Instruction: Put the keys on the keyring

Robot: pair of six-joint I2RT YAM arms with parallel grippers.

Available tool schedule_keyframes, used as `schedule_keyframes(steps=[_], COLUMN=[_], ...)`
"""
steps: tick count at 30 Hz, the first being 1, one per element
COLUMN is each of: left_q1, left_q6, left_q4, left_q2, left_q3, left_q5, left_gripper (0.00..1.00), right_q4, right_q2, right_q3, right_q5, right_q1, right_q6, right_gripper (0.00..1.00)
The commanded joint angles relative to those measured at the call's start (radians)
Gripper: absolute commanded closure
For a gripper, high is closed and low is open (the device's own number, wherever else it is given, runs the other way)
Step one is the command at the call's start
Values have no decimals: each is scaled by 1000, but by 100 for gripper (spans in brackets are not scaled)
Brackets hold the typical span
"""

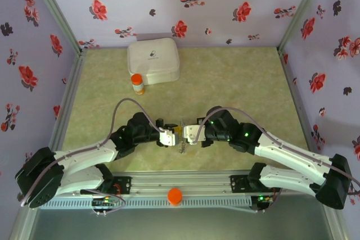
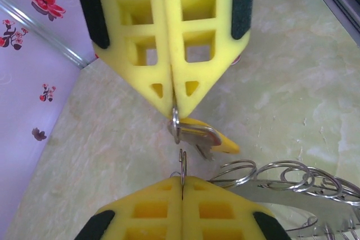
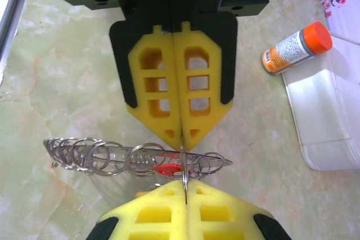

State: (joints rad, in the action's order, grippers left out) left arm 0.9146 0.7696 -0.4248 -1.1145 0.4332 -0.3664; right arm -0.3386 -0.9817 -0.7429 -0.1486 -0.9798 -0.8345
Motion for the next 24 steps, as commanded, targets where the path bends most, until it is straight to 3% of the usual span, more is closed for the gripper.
schedule_keyframes(steps=[1, 24], left_q1=[0, 2], left_q6=[20, 25], left_q4=[-20, -32], left_q2=[6, 10], left_q3=[25, 16], left_q5=[11, 18], left_gripper=[100, 100], right_q4=[-7, 48], right_q2=[1, -9], right_q3=[-3, 16], right_q5=[-28, -27], right_q1=[-7, -7], right_q6=[25, 46], right_gripper=[100, 100])
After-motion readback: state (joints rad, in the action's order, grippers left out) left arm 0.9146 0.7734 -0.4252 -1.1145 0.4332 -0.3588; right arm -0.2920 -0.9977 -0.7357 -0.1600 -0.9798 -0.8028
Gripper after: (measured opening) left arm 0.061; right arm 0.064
